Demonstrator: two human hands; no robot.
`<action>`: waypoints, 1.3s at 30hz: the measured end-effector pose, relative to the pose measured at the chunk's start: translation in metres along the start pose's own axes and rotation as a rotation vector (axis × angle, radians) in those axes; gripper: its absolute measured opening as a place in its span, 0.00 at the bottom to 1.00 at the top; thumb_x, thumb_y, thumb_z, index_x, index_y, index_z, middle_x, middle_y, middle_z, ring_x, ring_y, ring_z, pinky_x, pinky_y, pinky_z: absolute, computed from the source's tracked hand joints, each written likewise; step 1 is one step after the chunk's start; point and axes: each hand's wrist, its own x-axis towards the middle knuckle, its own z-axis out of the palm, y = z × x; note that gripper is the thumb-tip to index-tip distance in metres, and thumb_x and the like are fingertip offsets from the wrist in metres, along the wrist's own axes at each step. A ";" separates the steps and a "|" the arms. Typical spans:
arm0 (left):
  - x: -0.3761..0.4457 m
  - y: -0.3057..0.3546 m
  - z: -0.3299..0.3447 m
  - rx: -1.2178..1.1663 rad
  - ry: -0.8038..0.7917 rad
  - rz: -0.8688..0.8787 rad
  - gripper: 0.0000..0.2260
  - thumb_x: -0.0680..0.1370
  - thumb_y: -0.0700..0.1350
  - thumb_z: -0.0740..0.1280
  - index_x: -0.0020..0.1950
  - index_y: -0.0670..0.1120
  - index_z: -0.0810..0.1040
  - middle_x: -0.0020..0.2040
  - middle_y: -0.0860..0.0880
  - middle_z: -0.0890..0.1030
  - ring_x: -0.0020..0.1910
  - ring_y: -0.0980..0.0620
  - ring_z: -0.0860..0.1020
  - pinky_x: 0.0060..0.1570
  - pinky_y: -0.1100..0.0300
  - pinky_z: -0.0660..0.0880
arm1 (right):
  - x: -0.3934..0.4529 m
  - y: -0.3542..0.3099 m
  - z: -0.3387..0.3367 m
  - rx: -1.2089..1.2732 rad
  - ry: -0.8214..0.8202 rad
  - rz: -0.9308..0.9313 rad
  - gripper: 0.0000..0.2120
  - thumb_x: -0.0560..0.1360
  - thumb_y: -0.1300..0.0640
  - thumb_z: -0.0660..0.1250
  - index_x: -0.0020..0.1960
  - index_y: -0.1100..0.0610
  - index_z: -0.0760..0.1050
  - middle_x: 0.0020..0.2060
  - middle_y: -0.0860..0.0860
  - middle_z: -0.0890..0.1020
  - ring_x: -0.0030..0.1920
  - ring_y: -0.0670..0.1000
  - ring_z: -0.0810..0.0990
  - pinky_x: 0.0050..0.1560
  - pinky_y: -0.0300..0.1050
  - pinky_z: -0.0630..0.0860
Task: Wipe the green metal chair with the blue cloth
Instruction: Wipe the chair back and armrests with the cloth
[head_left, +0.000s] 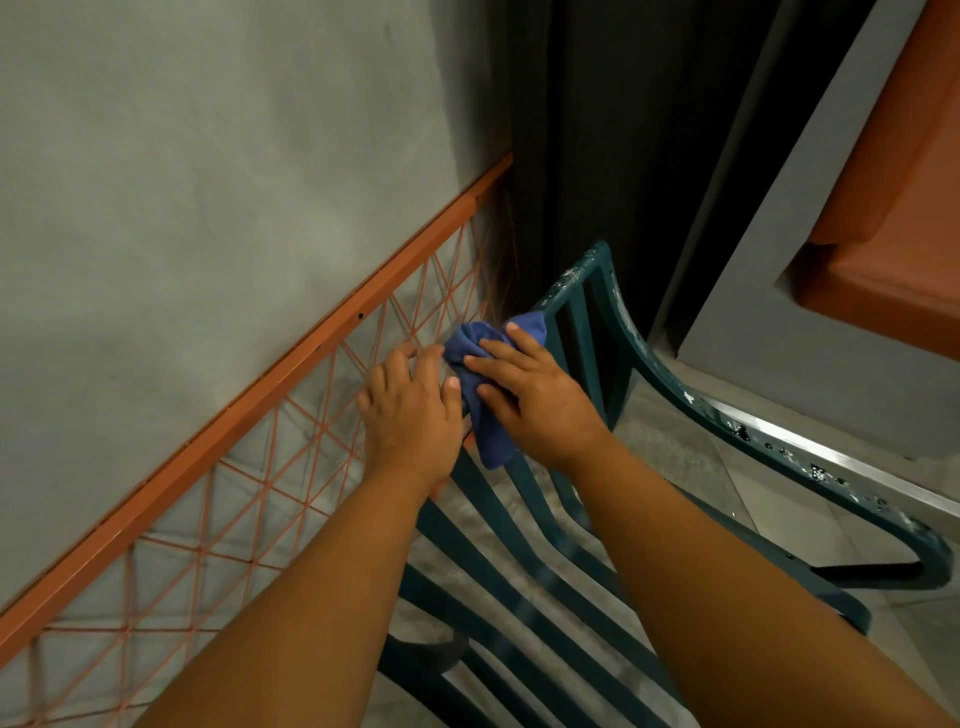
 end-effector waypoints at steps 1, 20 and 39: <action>0.000 0.000 0.000 0.007 -0.007 0.004 0.19 0.80 0.52 0.57 0.70 0.50 0.67 0.68 0.46 0.67 0.66 0.46 0.66 0.61 0.49 0.64 | 0.004 0.004 -0.003 -0.014 0.002 0.030 0.18 0.79 0.51 0.61 0.68 0.52 0.72 0.70 0.52 0.70 0.75 0.55 0.56 0.74 0.48 0.53; 0.000 0.003 -0.002 0.018 -0.016 -0.010 0.21 0.80 0.56 0.57 0.72 0.51 0.66 0.70 0.46 0.66 0.68 0.45 0.64 0.63 0.48 0.63 | 0.007 -0.022 0.008 0.069 0.110 0.122 0.13 0.79 0.59 0.62 0.60 0.59 0.78 0.65 0.56 0.76 0.74 0.57 0.60 0.71 0.52 0.60; 0.003 -0.004 -0.007 -0.500 0.120 -0.112 0.30 0.76 0.59 0.43 0.67 0.46 0.72 0.63 0.44 0.72 0.62 0.46 0.70 0.62 0.47 0.67 | 0.000 0.008 0.007 0.068 -0.044 -0.091 0.19 0.76 0.67 0.63 0.65 0.55 0.75 0.67 0.53 0.75 0.73 0.55 0.60 0.72 0.48 0.57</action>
